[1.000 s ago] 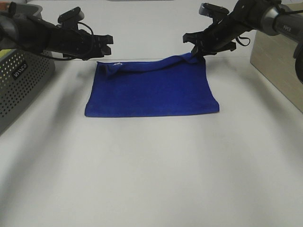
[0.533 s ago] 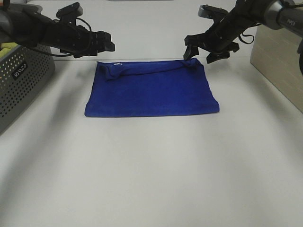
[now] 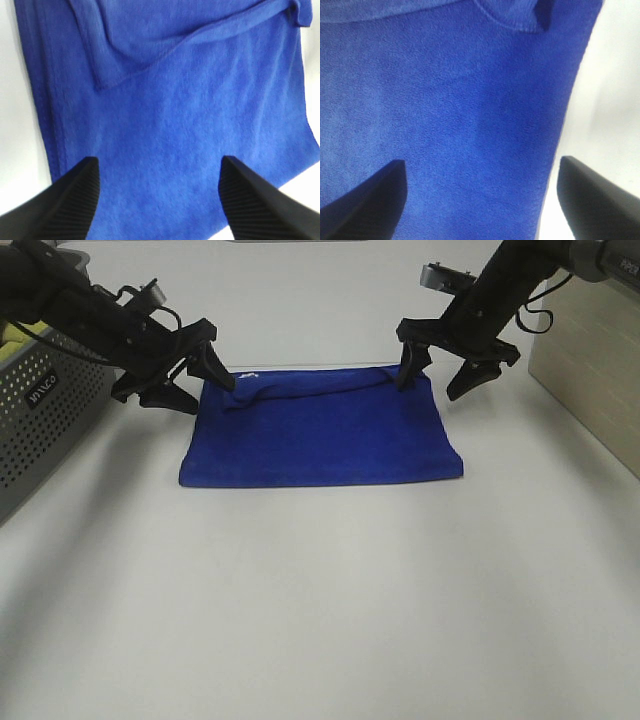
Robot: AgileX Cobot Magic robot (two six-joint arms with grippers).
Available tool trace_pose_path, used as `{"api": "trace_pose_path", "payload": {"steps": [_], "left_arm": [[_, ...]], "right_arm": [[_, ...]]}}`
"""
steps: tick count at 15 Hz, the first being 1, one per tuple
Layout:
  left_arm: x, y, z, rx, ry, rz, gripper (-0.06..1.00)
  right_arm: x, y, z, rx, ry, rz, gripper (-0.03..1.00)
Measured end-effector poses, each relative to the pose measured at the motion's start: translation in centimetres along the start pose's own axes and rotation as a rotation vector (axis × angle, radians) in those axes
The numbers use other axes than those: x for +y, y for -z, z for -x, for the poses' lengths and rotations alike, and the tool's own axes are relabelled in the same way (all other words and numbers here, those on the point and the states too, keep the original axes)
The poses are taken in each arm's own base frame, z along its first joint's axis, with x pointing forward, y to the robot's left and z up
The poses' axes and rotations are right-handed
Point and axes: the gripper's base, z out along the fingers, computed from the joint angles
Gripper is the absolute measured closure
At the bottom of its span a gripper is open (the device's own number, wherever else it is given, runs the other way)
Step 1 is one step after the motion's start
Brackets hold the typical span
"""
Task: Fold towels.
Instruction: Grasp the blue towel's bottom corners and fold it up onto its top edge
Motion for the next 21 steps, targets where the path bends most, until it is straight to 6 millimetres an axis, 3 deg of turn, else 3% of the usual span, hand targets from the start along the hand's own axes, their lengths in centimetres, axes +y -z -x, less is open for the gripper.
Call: {"api": "trace_pose_path", "payload": {"steps": [6,9,12,15,18,21], "left_arm": [[1.1,-1.0,-2.5,0.145,0.065,-0.001,0.3],[2.0,-1.0,-4.2,0.136,0.072,0.042,0.3],[1.6,1.5,-5.4,0.009,0.073,0.121,0.3],[3.0,0.8,-7.5,0.029,0.121,0.164,0.3],[2.6,0.3,-7.8,0.022,0.119,0.164,0.3],[2.0,-0.1,-7.9,0.008,0.103,0.169,0.3]], "right_arm": [[-2.4,1.2,-0.3,0.002,-0.11,-0.013,0.2],[-3.6,1.7,-2.7,0.095,-0.115,-0.016,0.21],[-4.6,1.0,-5.0,0.172,-0.115,0.064,0.21],[-4.4,0.2,-5.9,0.194,-0.107,0.125,0.21],[-4.5,-0.1,-6.0,0.184,-0.104,0.126,0.21],[-4.3,-2.0,-6.5,0.223,-0.104,0.153,0.21]]}}
